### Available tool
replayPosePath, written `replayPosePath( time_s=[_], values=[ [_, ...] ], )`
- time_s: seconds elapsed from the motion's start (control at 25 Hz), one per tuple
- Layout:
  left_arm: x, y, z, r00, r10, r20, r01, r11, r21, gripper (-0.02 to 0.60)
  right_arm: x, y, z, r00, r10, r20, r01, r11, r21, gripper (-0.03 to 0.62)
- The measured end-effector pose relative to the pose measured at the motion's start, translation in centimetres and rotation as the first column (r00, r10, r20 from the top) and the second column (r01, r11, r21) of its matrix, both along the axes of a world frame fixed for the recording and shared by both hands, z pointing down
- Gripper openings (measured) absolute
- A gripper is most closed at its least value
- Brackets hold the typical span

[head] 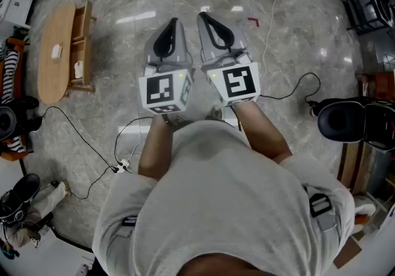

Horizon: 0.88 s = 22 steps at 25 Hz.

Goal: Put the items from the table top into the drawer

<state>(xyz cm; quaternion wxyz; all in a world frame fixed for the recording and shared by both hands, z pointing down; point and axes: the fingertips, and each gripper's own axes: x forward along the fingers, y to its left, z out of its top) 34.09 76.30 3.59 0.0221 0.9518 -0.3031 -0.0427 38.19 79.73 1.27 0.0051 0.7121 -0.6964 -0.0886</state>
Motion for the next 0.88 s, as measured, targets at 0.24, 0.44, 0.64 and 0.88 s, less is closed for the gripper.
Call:
replayPosePath(
  time_s=[0.24, 0.44, 0.64, 0.88],
  values=[
    [-0.5, -0.3, -0.1, 1.000, 0.008, 0.002, -0.008, 1.000, -0.002, 0.020, -0.8, -0.5, -0.2, 1.000, 0.003, -0.003, -0.003, 1.000, -0.002, 0.006],
    [-2.4, -1.6, 0.2, 1.000, -0.008, 0.001, 0.008, 1.000, -0.010, 0.020, -2.2, -1.7, 0.0, 1.000, 0.000, 0.020, 0.000, 1.000, 0.006, 0.006],
    [-5.5, -3.5, 0.8, 0.999, -0.039, 0.009, 0.040, 0.999, -0.024, 0.020, -4.6, -3.5, 0.8, 0.999, -0.009, 0.033, 0.009, 1.000, -0.009, 0.006],
    [-11.6, -7.4, 1.9, 0.993, -0.109, 0.041, 0.111, 0.993, -0.045, 0.020, -8.8, -7.1, 2.5, 0.992, -0.074, 0.098, 0.077, 0.997, -0.023, 0.006]
  ],
)
